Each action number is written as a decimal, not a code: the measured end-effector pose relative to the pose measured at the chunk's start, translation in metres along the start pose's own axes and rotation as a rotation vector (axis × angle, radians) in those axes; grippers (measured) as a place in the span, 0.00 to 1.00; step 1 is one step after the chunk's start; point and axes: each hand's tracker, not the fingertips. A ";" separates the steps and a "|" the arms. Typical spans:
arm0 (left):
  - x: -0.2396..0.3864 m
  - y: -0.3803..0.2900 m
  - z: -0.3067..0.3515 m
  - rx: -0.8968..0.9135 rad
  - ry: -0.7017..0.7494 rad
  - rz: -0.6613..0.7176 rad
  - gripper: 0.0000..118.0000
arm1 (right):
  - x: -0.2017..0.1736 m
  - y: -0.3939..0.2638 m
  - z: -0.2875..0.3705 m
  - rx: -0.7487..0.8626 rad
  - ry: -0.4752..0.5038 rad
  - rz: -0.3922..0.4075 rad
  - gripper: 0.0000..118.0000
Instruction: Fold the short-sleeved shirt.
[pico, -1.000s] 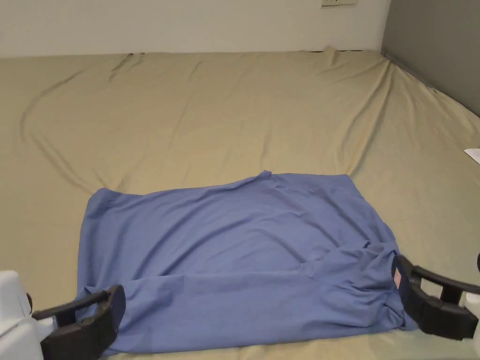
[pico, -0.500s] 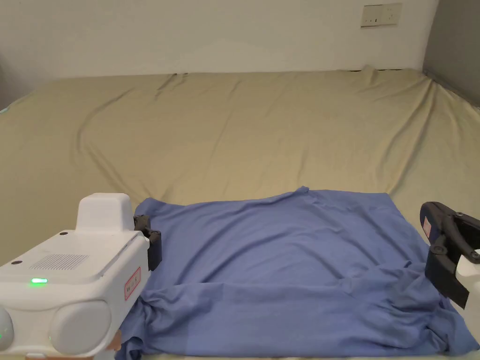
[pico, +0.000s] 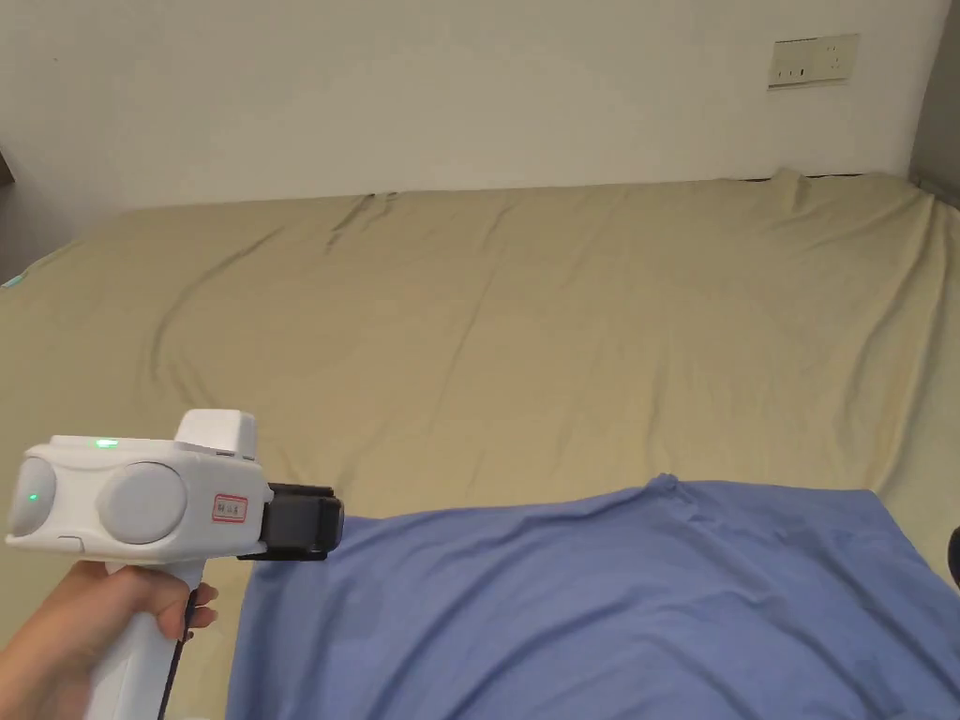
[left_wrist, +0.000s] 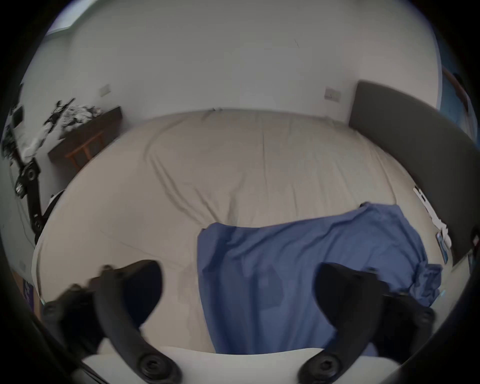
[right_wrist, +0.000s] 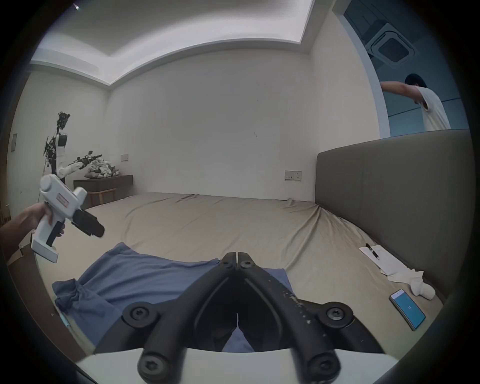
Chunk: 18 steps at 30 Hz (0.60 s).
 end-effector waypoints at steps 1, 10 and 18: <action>0.002 0.006 -0.014 -0.028 0.039 -0.020 0.90 | 0.000 0.001 -0.007 -0.002 0.004 0.007 0.01; 0.001 0.017 -0.115 -0.155 0.105 -0.063 0.83 | 0.012 -0.013 -0.054 -0.047 0.032 0.016 0.01; 0.036 0.007 -0.097 -0.124 0.162 -0.164 0.00 | 0.024 -0.018 -0.063 -0.096 0.033 -0.002 0.01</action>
